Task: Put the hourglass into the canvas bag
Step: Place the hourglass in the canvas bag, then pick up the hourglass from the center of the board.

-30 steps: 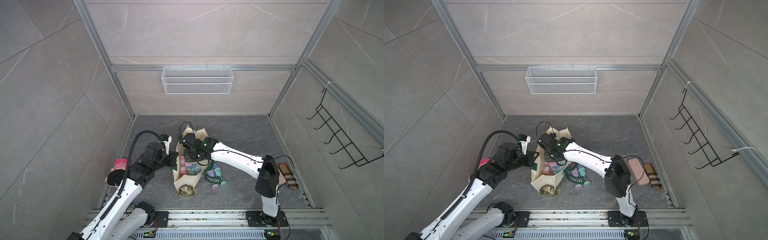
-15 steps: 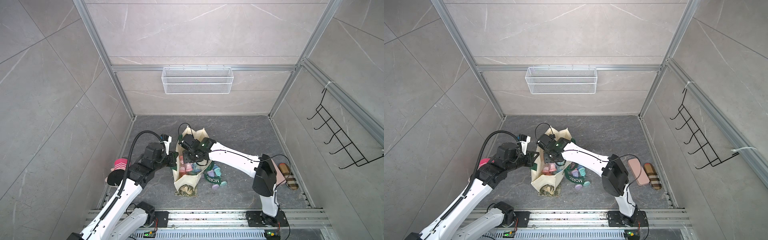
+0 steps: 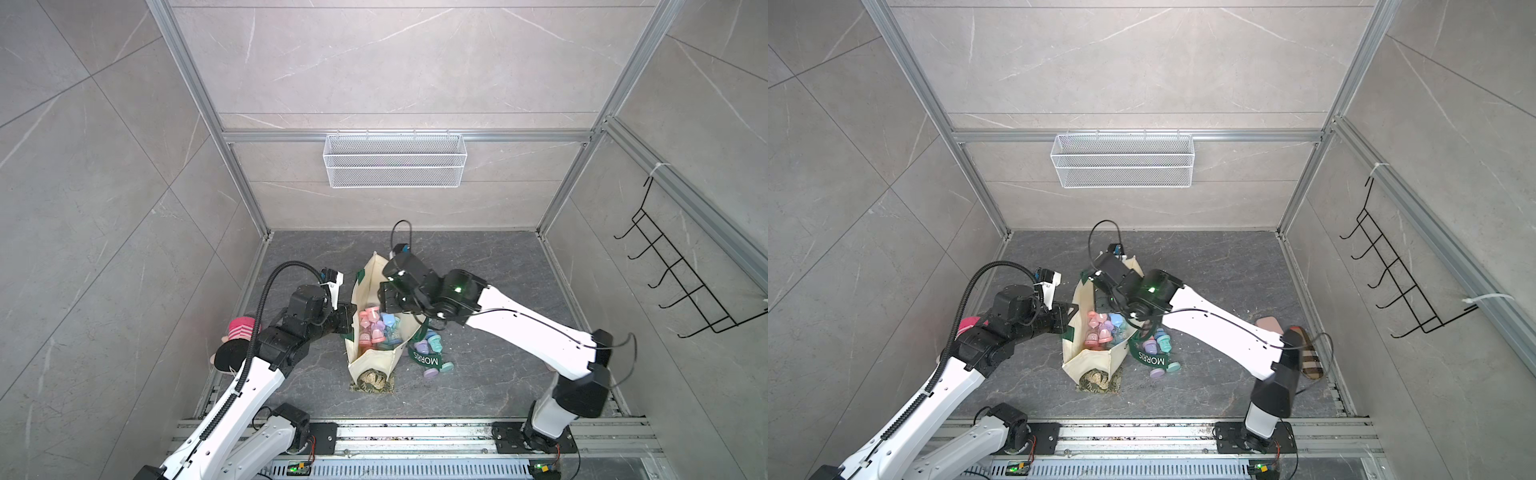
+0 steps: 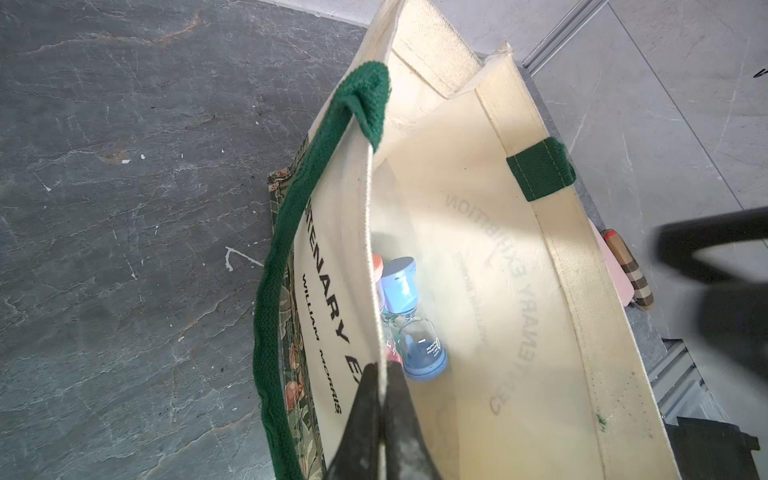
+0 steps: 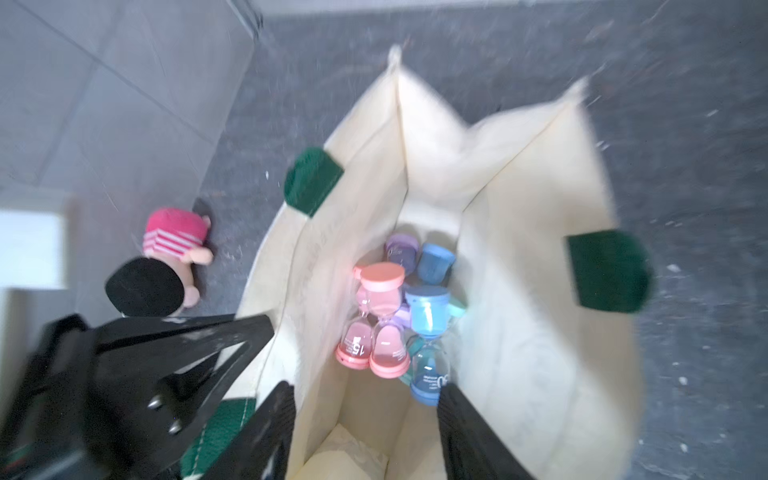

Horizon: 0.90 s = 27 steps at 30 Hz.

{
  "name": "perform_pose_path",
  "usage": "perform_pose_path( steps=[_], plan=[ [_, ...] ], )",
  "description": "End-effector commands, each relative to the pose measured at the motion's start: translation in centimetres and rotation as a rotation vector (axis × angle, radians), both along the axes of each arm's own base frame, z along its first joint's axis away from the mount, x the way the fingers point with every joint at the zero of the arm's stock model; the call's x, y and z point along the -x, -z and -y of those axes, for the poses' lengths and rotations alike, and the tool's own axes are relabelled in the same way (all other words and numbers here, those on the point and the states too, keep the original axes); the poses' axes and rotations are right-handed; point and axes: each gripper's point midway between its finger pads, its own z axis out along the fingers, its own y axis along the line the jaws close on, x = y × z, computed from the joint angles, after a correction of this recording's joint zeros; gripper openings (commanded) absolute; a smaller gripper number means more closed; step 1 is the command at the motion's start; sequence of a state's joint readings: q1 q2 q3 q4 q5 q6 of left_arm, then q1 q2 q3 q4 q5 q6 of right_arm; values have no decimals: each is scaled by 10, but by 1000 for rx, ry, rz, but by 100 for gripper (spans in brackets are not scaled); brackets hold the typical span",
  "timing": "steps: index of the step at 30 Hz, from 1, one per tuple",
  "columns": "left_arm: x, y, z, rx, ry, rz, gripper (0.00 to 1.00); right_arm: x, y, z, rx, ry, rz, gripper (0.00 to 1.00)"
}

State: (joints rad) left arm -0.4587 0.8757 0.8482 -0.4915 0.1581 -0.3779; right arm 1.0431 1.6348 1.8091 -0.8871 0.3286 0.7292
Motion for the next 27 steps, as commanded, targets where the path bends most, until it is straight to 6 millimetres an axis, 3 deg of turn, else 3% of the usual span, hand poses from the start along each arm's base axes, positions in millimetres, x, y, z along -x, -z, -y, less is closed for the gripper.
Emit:
perform_pose_path(
  steps=[1, 3, 7, 12, 22, 27],
  plan=[
    [-2, -18, 4, 26, 22, 67, 0, 0, -8, 62, 119, 127, 79, 60],
    [-2, -18, 4, 25, 21, 66, 0, 2, -8, 88, 137, 181, 85, 60],
    [-2, -18, 5, 26, 25, 64, 0, 1, 17, 140, 150, 293, 7, 60],
    [-2, -18, 5, 28, 24, 65, 0, 0, 72, 167, 87, 330, -137, 60],
    [-2, -18, 5, 28, 23, 65, 0, 12, 157, 167, 115, 324, -313, 60],
    [-2, -17, 6, 29, 27, 61, 0, 17, 186, 150, 104, 269, -402, 60]
  ],
)
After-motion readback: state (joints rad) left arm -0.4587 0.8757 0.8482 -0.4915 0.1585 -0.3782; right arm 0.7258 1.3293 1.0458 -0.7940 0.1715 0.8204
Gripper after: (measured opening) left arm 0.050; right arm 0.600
